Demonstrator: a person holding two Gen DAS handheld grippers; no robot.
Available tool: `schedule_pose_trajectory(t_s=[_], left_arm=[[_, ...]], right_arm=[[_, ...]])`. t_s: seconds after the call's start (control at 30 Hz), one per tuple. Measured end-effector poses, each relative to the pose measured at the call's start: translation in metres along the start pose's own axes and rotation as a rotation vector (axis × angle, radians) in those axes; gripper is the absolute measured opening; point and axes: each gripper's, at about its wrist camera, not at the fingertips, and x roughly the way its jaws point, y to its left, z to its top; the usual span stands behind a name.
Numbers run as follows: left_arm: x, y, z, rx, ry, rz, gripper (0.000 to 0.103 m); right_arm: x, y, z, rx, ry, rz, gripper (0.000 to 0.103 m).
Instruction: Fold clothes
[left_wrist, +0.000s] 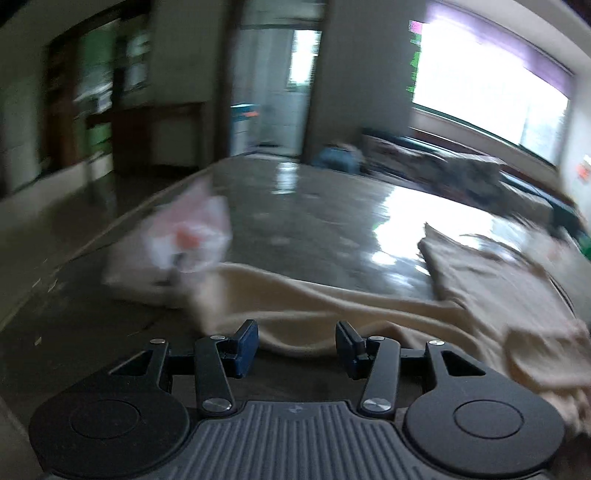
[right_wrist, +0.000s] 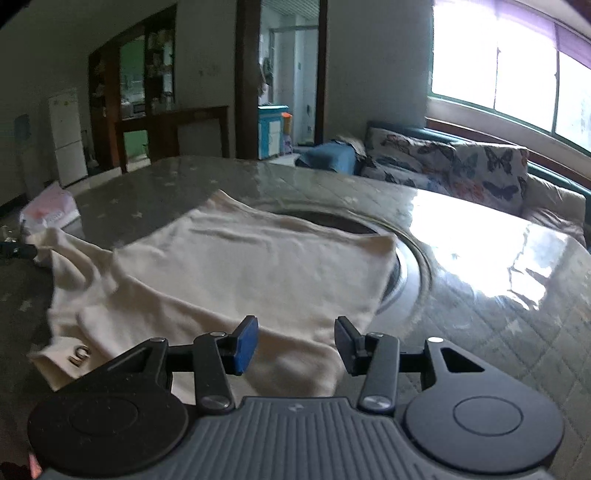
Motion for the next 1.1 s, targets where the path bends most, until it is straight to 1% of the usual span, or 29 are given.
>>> schedule_pose_trajectory(t_s=[0.07,0.17,0.27,0.33,0.53,0.63,0.7,0.73,0.77,0.8,0.83,0.9,1.0,1.1], left_arm=[[0.006,0.012,0.003,-0.071,0.007,0.04,0.05],[0.016,0.022,0.006,-0.113,0.012,0.084,0.05],[0.022,0.027,0.005,-0.163,0.019,0.095,0.05],[0.022,0.027,0.005,-0.168,0.01,0.123,0.05],[0.021,0.033,0.005,-0.212,-0.003,0.173,0.052],[0.023,0.032,0.007,-0.216,-0.003,0.182,0.051],[0.026,0.033,0.009,-0.22,-0.001,0.181,0.05],[0.027,0.033,0.01,-0.226,0.0,0.179,0.048],[0.027,0.034,0.011,-0.237,-0.001,0.178,0.044],[0.028,0.034,0.011,-0.244,0.0,0.174,0.033],[0.029,0.034,0.012,-0.25,0.001,0.171,0.025],[0.031,0.035,0.014,-0.264,0.003,0.164,0.016],[0.024,0.033,0.017,-0.273,-0.017,0.13,0.011],[0.011,0.021,0.025,-0.256,-0.057,0.074,0.011]], right_arm=[[-0.002,0.005,0.003,-0.007,-0.009,0.017,0.046],[-0.004,0.012,0.004,-0.018,-0.016,0.035,0.047],[-0.005,0.016,0.003,-0.024,-0.015,0.041,0.047],[-0.005,0.017,0.003,-0.022,-0.012,0.041,0.047],[-0.008,0.015,0.0,-0.003,-0.01,0.04,0.047],[-0.008,0.015,-0.003,0.003,-0.009,0.042,0.047],[-0.007,0.016,-0.004,0.004,-0.005,0.045,0.047],[-0.008,0.017,-0.005,0.004,-0.005,0.046,0.047],[-0.009,0.017,-0.005,0.003,-0.007,0.046,0.047],[-0.009,0.017,-0.006,0.004,-0.008,0.047,0.047],[-0.01,0.017,-0.006,0.005,-0.01,0.047,0.047],[-0.011,0.016,-0.006,0.008,-0.011,0.046,0.047],[-0.012,0.014,-0.007,0.016,-0.012,0.041,0.047],[-0.013,0.014,-0.007,0.023,-0.015,0.044,0.047]])
